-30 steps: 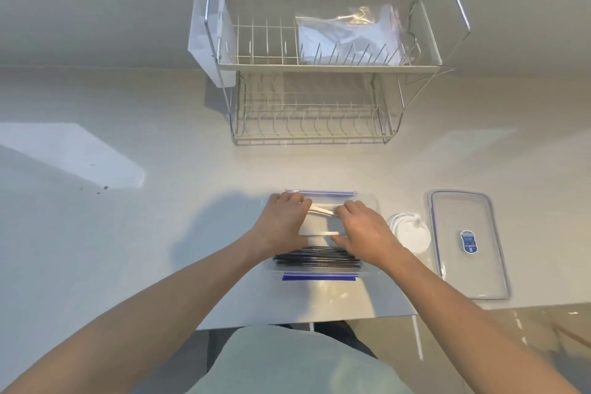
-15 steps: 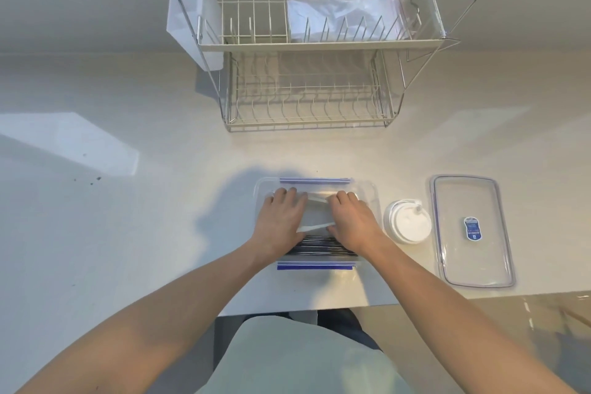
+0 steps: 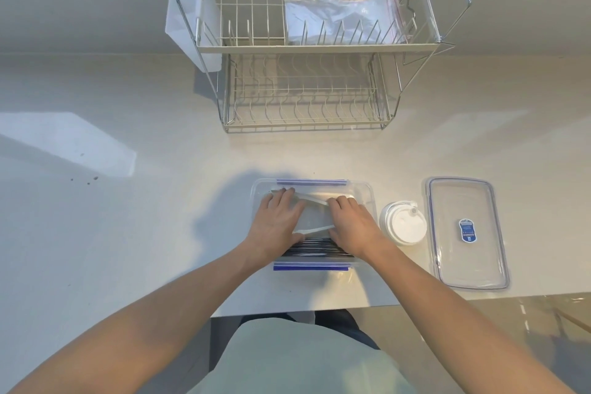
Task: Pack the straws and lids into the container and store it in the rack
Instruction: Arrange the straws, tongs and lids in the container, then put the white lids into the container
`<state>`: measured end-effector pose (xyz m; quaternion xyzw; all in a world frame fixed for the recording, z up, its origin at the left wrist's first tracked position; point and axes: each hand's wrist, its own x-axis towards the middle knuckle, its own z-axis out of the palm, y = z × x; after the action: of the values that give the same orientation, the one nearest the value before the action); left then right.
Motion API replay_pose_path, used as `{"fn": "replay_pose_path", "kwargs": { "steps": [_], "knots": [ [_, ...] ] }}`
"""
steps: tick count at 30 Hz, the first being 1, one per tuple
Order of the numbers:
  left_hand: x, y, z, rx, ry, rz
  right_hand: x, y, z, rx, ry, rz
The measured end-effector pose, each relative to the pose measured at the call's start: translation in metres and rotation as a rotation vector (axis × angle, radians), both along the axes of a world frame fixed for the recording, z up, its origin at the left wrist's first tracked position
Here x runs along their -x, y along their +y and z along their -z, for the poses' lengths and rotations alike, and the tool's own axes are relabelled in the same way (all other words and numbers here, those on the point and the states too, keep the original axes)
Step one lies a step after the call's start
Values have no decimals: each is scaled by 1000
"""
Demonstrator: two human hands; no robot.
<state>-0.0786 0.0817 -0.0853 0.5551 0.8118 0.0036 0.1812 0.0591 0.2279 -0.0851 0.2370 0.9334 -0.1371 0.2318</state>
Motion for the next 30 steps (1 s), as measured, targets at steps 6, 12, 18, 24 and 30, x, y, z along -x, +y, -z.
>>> {"fn": "replay_pose_path", "kwargs": {
  "steps": [6,12,18,24,30],
  "knots": [
    [2,8,-12,-88,-148,-42,-7,1,-20,-18,181,-32],
    [17,57,-44,-118,-338,-24,-38,34,-48,-102,512,201],
    [-4,114,-57,-45,-398,109,-82,76,-46,49,404,661],
    [-59,154,-50,-37,-427,97,-116,97,-31,167,392,1016],
    [-97,167,-37,-24,-331,77,-144,87,-16,202,358,1149]
  ]
}}
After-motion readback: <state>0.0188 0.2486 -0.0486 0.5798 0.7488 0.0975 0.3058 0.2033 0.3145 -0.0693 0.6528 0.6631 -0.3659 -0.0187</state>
